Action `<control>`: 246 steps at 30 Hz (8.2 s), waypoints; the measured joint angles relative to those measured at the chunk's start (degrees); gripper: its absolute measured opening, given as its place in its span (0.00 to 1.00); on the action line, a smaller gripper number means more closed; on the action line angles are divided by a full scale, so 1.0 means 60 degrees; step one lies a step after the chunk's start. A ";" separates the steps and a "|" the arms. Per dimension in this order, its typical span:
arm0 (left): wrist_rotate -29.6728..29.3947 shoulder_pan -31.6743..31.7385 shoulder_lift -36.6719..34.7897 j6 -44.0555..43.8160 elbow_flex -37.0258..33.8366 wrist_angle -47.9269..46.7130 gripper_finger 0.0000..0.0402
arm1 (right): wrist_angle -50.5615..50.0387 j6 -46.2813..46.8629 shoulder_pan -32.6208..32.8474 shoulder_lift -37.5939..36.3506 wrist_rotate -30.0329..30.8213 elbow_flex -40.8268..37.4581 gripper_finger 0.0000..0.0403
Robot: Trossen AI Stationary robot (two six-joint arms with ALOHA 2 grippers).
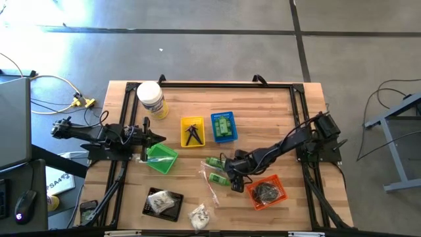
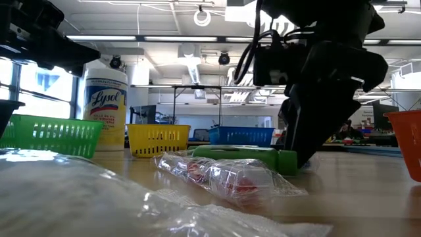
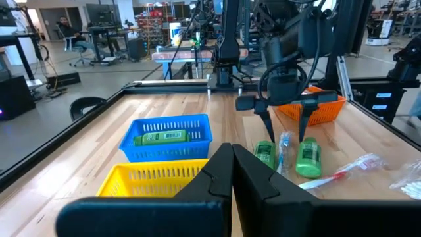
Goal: Pick & Place Travel size toiletries
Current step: Put the blue toothbrush into the green bin, then put the shampoo into the blue bin
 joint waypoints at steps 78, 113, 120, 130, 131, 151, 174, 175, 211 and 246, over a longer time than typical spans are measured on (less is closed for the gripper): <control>0.0361 0.0001 0.5467 0.0864 0.1312 0.6794 0.60 | 0.7767 -0.5144 -0.2717 0.0161 -0.0832 0.2079 0.16; 0.0403 -0.0018 0.5056 -0.0334 0.1996 0.5759 0.03 | 0.6539 -0.5332 -0.2378 0.0033 -0.1466 0.2094 0.60; -0.1873 -0.1177 0.2653 -0.0394 0.1996 0.2959 0.03 | 0.6339 -0.4999 -0.2345 -0.0644 -0.1729 0.1467 0.74; -0.4859 -0.3771 0.0896 -0.1268 0.1620 0.0281 0.03 | 0.7901 -0.5054 -0.2192 -0.2147 -0.1586 -0.0402 0.53; -0.5184 -0.4017 0.0872 -0.1559 0.1548 -0.0054 0.03 | 0.8117 -0.5051 -0.2162 -0.2406 -0.1536 -0.0738 0.50; -0.8177 -0.7069 0.1647 -0.4225 0.0062 -0.0453 0.03 | 1.0359 -0.5572 -0.0829 -0.4089 0.0176 -0.3731 0.01; -0.7886 -0.7064 0.4634 -0.6962 0.0479 -0.0903 0.33 | 1.0325 -0.5514 -0.0822 -0.4087 -0.0110 -0.3731 0.01; -0.7693 -0.7063 0.4631 -0.6935 0.0627 -0.0896 0.37 | 1.0328 -0.5514 -0.0822 -0.4087 -0.0108 -0.3731 0.01; -0.8566 -0.7060 0.4670 -0.9335 0.5333 -0.8512 0.58 | 0.9514 -0.5518 -0.1088 -0.4079 0.0032 -0.3731 0.01; -0.6670 -0.5846 0.3598 -0.0147 0.2339 -0.0138 0.00 | 0.9783 -0.4469 -0.2736 -0.6356 -0.0381 -0.5673 0.01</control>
